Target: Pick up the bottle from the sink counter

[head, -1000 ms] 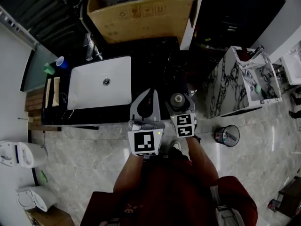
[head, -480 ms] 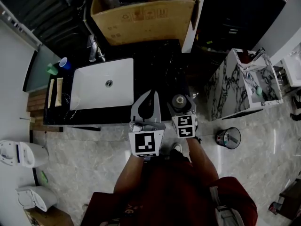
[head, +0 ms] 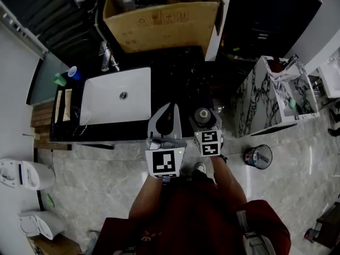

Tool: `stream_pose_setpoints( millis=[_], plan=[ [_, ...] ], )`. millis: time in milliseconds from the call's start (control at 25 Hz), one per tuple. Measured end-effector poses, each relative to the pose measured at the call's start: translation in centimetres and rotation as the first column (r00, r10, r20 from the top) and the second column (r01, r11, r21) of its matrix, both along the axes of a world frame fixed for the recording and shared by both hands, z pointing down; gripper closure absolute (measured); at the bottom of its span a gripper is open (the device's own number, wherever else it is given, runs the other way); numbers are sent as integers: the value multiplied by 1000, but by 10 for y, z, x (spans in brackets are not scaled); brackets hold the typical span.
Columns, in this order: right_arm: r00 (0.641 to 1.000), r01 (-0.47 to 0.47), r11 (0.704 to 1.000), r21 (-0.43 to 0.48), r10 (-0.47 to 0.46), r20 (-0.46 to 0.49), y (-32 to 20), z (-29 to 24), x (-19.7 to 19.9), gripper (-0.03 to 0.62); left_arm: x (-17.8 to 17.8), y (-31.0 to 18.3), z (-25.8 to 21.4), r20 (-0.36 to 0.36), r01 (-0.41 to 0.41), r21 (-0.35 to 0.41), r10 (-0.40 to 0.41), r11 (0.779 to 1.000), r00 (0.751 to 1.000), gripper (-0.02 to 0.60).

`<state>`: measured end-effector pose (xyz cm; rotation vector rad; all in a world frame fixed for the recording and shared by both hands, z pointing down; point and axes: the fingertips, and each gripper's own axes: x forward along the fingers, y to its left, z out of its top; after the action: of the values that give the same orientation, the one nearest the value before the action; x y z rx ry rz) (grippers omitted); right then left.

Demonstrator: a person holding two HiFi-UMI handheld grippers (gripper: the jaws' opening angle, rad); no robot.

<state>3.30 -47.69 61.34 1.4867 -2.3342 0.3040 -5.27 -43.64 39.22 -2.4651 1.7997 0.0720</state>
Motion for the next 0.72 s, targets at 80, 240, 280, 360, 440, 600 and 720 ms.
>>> stream_pose_setpoints(
  millis=[80,240,280,360,440,600,720],
  plan=[
    [1000,-6,1000,0,6,0,2,-1,2,256,0,1,1,5,-2,-5,2,1000,1000,580],
    [1000,-9,1000,13,9,10,3,-10,6,256,1,2,-1,1,-3,5,3,1000,1000,580],
    [1000,-9,1000,15,9,16,2,-13,7,256,1,2,-2,1,-3,7,3,1000,1000,580],
    [1000,-11,1000,25,11,23,1,-20,8,256,3,3,-3,5,-6,12,6,1000,1000,580],
    [1000,-14,999,38,13,26,1,-28,9,256,5,4,-3,15,-12,10,11,1000,1000,580],
    [998,-24,998,62,20,55,0,-46,11,256,7,4,-6,4,-10,23,10,1000,1000,580],
    [998,-23,995,97,16,67,0,-65,12,256,8,4,-7,12,-7,30,7,1000,1000,580]
  ],
)
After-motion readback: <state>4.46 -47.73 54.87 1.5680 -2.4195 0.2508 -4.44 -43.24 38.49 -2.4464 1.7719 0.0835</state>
